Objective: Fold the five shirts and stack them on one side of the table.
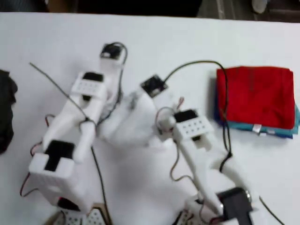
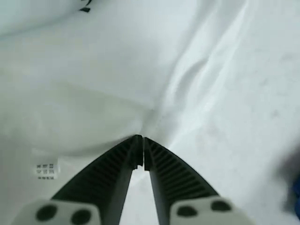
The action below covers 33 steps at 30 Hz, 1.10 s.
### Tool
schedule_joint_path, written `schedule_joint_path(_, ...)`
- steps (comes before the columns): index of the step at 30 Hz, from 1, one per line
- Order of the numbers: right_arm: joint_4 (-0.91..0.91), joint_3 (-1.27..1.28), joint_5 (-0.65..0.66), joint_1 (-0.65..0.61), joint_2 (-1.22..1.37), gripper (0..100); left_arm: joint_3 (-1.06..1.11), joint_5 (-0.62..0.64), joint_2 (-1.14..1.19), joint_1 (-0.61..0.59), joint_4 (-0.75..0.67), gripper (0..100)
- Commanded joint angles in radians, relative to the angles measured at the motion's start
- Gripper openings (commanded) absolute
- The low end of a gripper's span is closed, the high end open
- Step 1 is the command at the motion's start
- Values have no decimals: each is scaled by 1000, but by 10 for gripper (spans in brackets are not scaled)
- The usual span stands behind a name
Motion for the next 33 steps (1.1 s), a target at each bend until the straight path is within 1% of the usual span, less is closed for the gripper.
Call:
schedule_joint_path(1, -51, -8, -12, -4, 68, 20, -39, 9, -6, -2, -37, 25)
schedule_joint_path(6, -65, -8, -12, -2, 130, 20, -39, 6, 8, -37, -58, 25)
schedule_joint_path(12, -53, -2, -11, 10, 133, 20, -94, 5, 187, -80, -58, 25)
schedule_joint_path(15, -50, 6, -9, 12, 133, 20, -205, 3, 242, -78, 25, 25)
schedule_joint_path(22, -30, 41, -5, 16, 130, 20, -433, 3, 400, -118, 132, 25)
schedule_joint_path(24, -8, 41, -5, 21, 130, 20, -509, 3, 450, -130, 196, 25)
schedule_joint_path(27, 25, 41, -2, 62, 130, 20, -621, 3, 517, -155, 292, 25)
schedule_joint_path(31, 21, 38, 81, 143, 130, 20, -731, 3, 575, -195, 371, 25)
schedule_joint_path(33, 21, 38, 115, 163, 130, 20, -769, 3, 583, -206, 394, 25)
